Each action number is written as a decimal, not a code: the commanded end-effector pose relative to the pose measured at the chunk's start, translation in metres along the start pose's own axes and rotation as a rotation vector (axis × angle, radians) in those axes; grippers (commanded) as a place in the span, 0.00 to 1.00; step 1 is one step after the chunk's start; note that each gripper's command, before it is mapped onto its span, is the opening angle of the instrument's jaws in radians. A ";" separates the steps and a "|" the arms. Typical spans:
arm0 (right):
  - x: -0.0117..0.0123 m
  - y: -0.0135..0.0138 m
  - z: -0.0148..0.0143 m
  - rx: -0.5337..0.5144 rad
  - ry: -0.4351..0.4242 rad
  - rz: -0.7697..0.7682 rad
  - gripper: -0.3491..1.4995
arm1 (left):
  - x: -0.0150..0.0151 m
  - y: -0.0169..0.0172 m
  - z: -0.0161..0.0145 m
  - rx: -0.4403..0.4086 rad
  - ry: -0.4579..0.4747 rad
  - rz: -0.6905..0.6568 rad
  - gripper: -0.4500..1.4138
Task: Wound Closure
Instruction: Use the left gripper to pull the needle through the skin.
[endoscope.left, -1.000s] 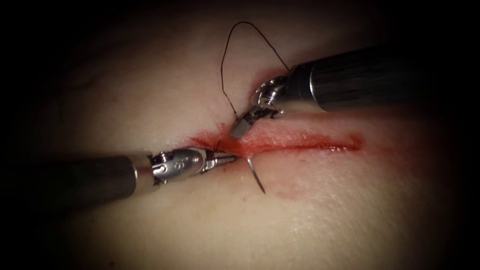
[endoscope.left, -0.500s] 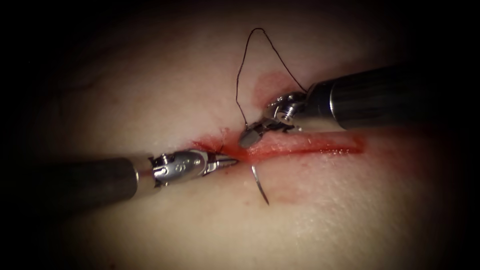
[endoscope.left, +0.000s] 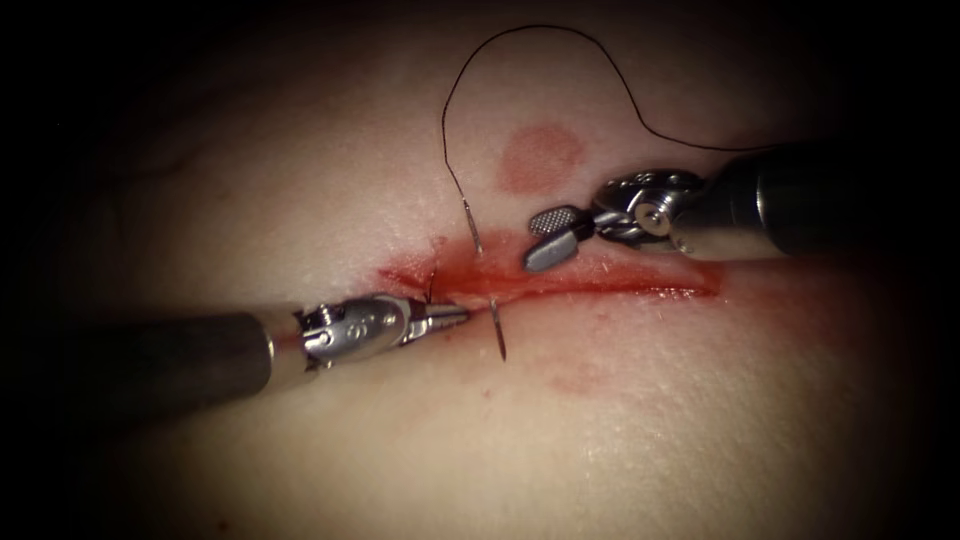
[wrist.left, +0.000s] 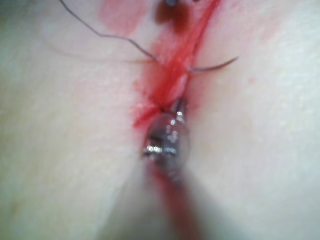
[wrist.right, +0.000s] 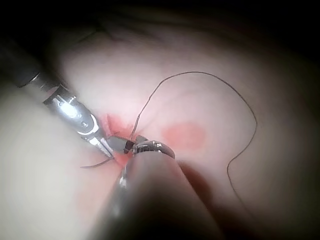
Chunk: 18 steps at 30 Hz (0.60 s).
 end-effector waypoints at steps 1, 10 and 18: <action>-0.0005 0.0006 0.0000 -0.002 0.005 0.007 0.92 | -0.0001 0.0004 0.0008 -0.005 0.003 0.010 0.05; -0.0014 0.0003 -0.0011 -0.017 0.042 0.000 0.91 | 0.0020 0.0017 0.0007 0.007 0.024 0.105 0.36; -0.0018 0.0009 -0.0004 -0.021 0.050 -0.016 0.90 | 0.0042 0.0041 0.0003 0.030 0.132 0.208 0.44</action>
